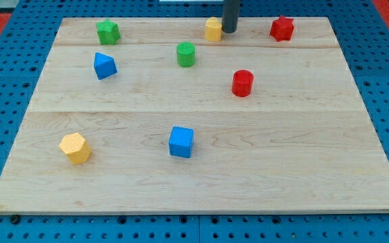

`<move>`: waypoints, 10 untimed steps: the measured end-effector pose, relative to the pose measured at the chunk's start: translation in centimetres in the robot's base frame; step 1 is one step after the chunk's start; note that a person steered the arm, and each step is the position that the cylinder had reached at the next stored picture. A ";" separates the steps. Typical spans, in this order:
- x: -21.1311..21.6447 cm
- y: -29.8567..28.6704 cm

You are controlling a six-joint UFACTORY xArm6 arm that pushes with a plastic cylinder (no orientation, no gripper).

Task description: Move the yellow heart to the top center of the board

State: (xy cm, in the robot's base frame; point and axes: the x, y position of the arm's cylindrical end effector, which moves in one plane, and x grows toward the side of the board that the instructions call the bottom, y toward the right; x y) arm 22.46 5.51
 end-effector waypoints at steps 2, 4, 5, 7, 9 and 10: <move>-0.2 -4.9; -0.1 -4.1; 1.8 -4.0; 5.2 -7.8; 11.9 -12.3; 10.8 -16.4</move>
